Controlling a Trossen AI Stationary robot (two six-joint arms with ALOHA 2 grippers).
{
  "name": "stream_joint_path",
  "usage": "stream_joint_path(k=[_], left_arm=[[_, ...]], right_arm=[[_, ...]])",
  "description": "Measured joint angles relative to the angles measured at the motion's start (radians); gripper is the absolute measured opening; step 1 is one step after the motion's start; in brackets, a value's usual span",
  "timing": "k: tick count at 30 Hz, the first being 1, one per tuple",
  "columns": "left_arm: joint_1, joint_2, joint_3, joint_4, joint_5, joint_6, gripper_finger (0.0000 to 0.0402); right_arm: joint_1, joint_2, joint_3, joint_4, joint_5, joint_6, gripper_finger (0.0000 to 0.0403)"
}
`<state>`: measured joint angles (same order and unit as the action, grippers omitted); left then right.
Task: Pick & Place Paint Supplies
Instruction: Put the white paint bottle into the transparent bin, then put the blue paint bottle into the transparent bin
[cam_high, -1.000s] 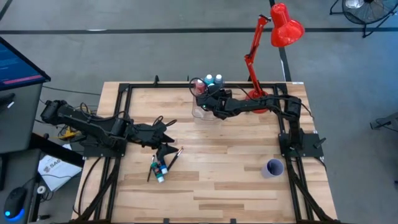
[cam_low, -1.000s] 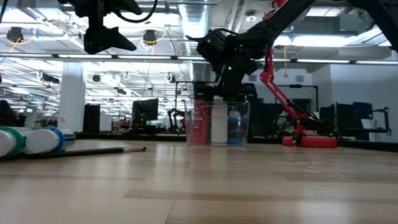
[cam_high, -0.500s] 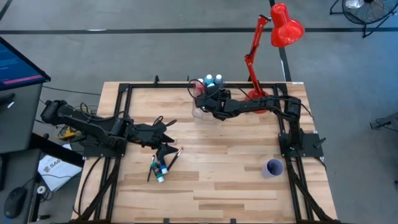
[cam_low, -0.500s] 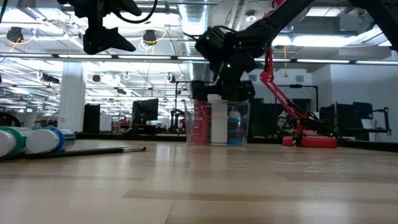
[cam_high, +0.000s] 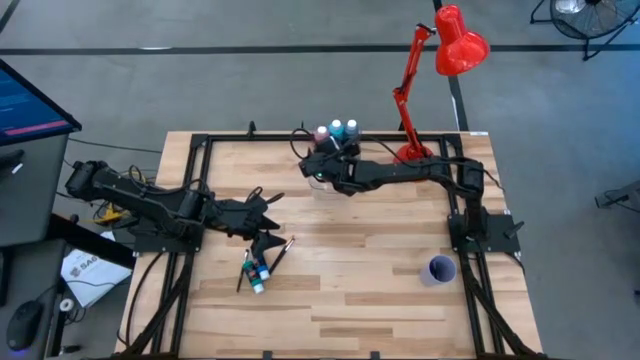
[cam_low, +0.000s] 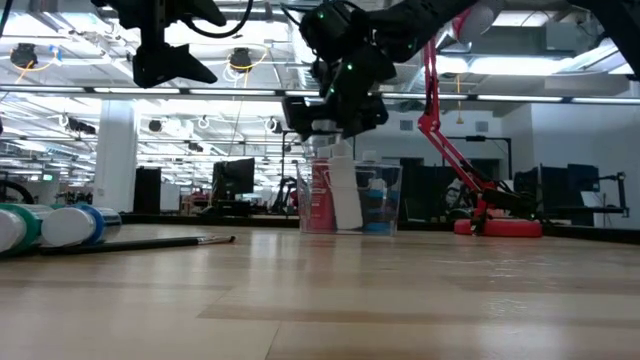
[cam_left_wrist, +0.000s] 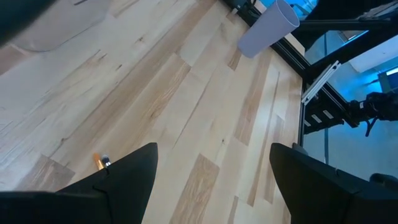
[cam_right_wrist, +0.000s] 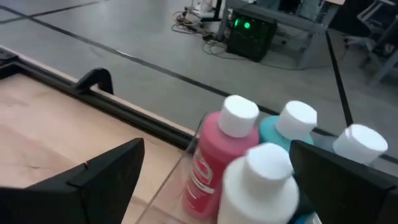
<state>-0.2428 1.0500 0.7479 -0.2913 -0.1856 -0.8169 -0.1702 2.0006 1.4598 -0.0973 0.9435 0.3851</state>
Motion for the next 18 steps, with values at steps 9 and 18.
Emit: stream_joint_path(k=[9, 18], left_arm=[[0.0, 0.0, 0.0, -0.002, 0.0, 0.0, 0.0305], [0.0, 0.0, 0.0, -0.001, 0.0, -0.002, 0.0305]], right_arm=[[0.007, 0.0, 0.018, -0.033, 0.003, -0.002, 0.0394], [0.024, -0.077, 0.019, -0.041, 0.003, -0.002, 0.0393]])
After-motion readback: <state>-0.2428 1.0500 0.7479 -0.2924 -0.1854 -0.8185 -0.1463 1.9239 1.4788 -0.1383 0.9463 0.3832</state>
